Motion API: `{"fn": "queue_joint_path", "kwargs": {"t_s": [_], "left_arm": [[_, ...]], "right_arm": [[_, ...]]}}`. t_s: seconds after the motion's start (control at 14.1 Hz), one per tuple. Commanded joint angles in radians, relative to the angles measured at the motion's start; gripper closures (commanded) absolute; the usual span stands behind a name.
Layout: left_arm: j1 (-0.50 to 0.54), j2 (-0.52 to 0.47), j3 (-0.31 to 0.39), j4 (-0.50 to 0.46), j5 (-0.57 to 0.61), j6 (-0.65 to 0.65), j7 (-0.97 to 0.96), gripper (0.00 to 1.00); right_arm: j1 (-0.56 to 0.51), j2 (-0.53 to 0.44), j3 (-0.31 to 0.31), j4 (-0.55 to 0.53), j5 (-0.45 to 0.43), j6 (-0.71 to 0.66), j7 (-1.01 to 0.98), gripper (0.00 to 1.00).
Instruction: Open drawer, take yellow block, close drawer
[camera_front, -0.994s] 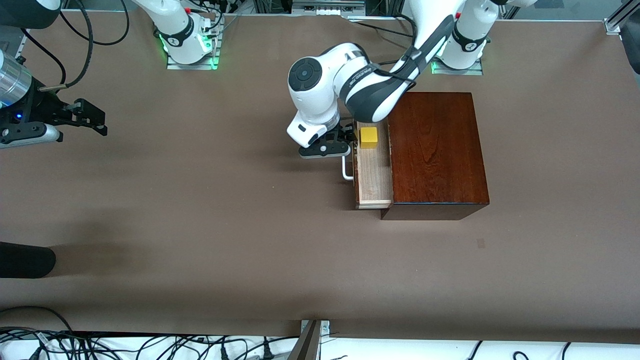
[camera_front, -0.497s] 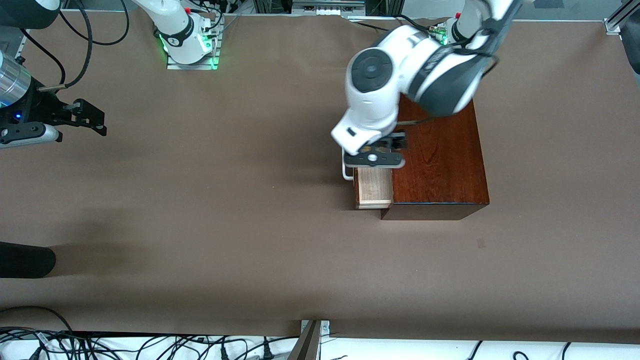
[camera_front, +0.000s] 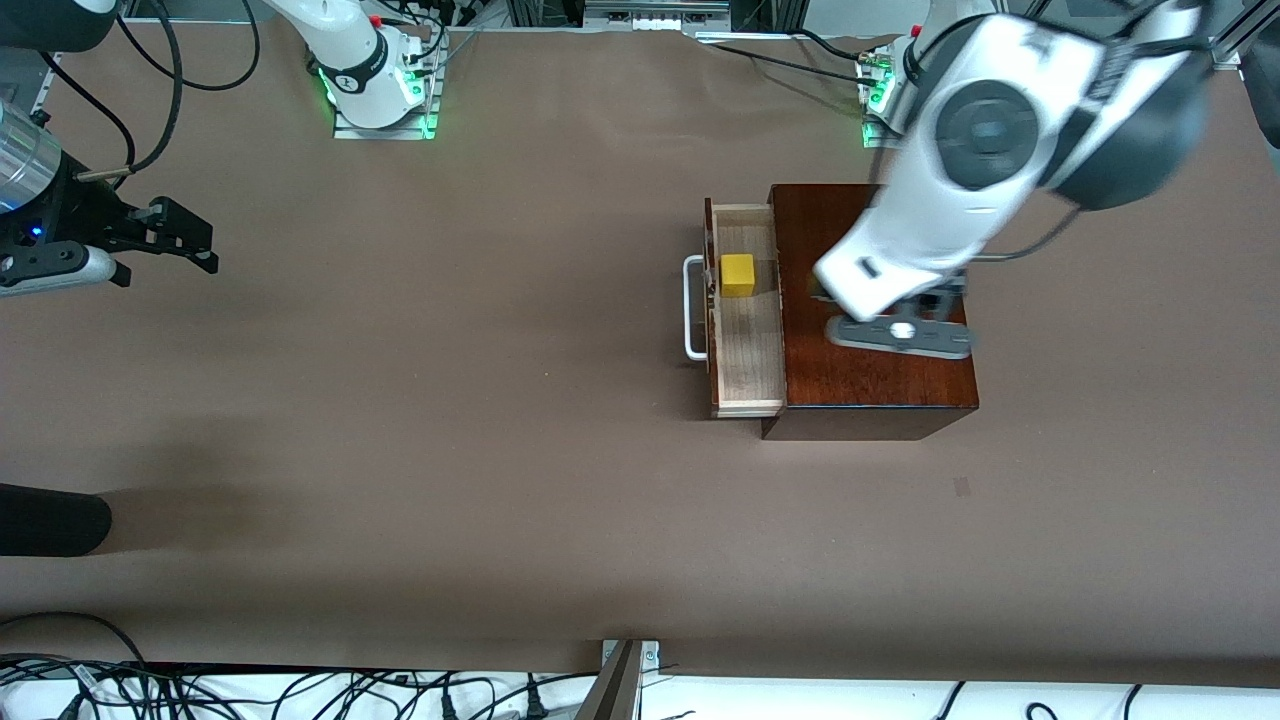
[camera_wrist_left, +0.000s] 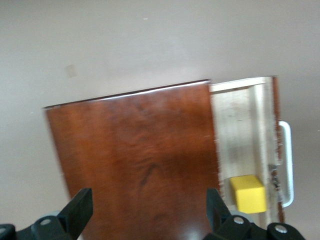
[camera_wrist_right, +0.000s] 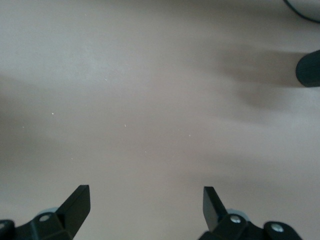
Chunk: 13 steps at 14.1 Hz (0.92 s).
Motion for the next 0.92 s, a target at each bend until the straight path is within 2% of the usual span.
{"fn": "queue_joint_path", "kwargs": {"t_s": [0.0, 0.14, 0.35, 0.5, 0.57, 0.71, 0.85], "left_arm": [[0.080, -0.056, -0.006, -0.014, -0.040, -0.032, 0.086, 0.00], [0.146, -0.064, 0.001, -0.014, -0.051, -0.051, 0.193, 0.00], [0.244, -0.050, 0.011, 0.084, -0.087, -0.109, 0.357, 0.00], [0.260, -0.048, 0.017, 0.074, -0.086, -0.104, 0.397, 0.00], [0.242, -0.061, 0.051, 0.062, -0.086, -0.103, 0.397, 0.00], [0.133, -0.140, 0.184, -0.047, -0.094, -0.045, 0.393, 0.00], [0.113, -0.260, 0.249, -0.238, -0.144, 0.106, 0.396, 0.00]], "right_arm": [[-0.001, 0.003, -0.005, 0.034, 0.023, -0.007, -0.005, 0.00], [-0.001, -0.001, -0.005, 0.037, 0.022, -0.014, -0.008, 0.00], [0.004, -0.006, 0.002, 0.037, 0.006, -0.030, -0.008, 0.00], [0.004, -0.013, 0.000, 0.039, 0.009, -0.082, -0.009, 0.00], [0.004, -0.020, 0.000, 0.039, 0.012, -0.113, -0.020, 0.00], [0.021, -0.012, 0.021, 0.037, 0.014, -0.115, -0.075, 0.00], [0.056, 0.000, 0.050, 0.039, 0.018, -0.107, -0.154, 0.00]]}}
